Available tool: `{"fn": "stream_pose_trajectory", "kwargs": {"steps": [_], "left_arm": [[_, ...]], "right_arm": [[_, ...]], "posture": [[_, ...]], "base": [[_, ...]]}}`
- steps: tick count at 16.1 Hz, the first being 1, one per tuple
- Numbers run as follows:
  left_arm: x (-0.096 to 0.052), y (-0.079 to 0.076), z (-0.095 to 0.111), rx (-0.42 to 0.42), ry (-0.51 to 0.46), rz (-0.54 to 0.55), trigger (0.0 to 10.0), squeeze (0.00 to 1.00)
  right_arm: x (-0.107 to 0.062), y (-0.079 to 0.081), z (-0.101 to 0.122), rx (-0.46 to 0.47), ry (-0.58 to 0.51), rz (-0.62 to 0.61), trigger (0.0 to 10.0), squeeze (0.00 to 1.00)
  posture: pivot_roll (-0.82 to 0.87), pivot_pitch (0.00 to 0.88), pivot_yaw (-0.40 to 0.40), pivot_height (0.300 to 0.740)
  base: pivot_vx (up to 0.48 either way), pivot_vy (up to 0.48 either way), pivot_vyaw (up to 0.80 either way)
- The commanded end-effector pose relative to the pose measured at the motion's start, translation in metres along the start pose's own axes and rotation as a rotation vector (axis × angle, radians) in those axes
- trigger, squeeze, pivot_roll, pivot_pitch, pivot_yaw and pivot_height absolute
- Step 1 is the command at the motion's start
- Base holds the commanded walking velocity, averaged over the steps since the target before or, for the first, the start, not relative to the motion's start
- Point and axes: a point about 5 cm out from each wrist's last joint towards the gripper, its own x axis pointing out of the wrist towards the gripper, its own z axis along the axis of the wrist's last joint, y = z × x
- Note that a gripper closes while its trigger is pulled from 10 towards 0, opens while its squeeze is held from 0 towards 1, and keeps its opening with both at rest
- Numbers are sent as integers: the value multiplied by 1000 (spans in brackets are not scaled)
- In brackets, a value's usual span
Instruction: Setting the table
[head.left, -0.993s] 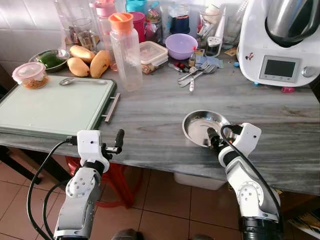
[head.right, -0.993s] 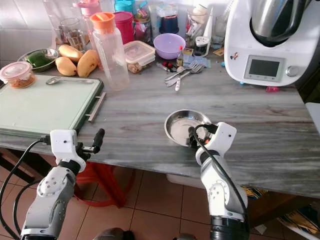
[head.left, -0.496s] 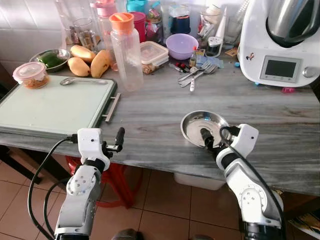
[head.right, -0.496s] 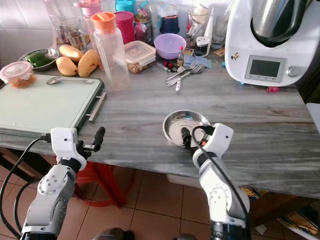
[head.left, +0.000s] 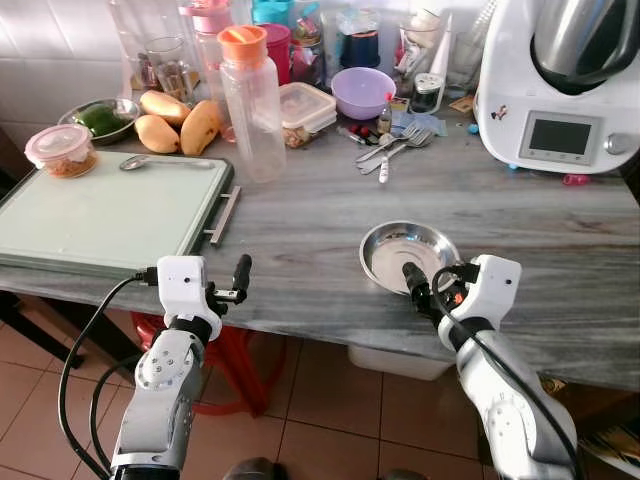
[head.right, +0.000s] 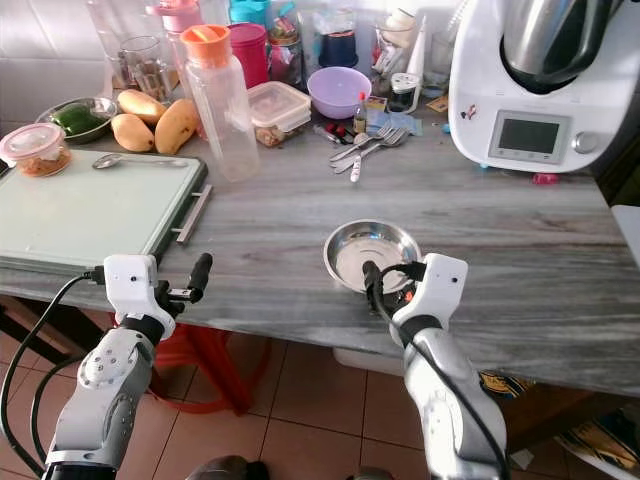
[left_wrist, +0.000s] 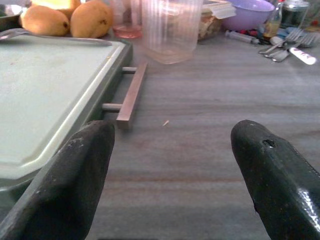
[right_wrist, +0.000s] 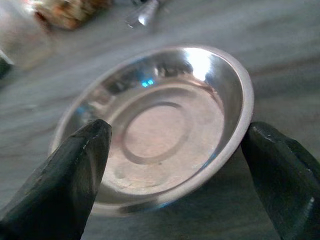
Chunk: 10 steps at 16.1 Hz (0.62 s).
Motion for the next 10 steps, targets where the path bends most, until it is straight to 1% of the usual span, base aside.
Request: {"fn": "stream_pose_trajectory", "kwargs": {"steps": [1, 2, 3, 4, 5, 6, 8, 10], "left_arm": [[1, 1, 1, 10, -3, -8, 10000, 0], [1, 1, 0, 10, -2, -8, 10000, 0], [1, 1, 0, 11, -1, -10, 10000, 0], [1, 1, 0, 12, -1, -11, 10000, 0], [1, 1, 0, 13, 0, -13, 10000, 0], [1, 0, 0, 13, -1, -16, 10000, 0], [2, 1, 0, 14, -1, -16, 10000, 0], [1, 2, 0, 18, -1, -17, 10000, 0]], "right_arm": [[-3, 7, 8, -30, -55, 43, 10000, 1000], [-5, 9, 10, -41, -76, 62, 10000, 1000], [-7, 13, 14, -78, -107, 99, 10000, 1000], [-8, 16, 14, -88, -113, 123, 10000, 1000], [-8, 20, 13, -91, -103, 148, 10000, 1000], [-7, 19, 9, -79, -84, 148, 10000, 1000], [-9, 16, 0, -59, -32, 158, 10000, 1000], [-14, 12, -9, -70, 15, 161, 10000, 1000]], "posture": [[-74, 0, 60, 740], [-74, 0, 60, 740], [-74, 0, 60, 740], [-76, 0, 62, 740], [-76, 0, 62, 740], [-74, 0, 58, 740], [-71, 0, 58, 740], [-71, 0, 59, 740]], "base": [[0, 0, 0], [0, 0, 0], [0, 0, 0], [0, 0, 0], [0, 0, 0], [0, 0, 0], [0, 0, 0], [0, 0, 0]]}}
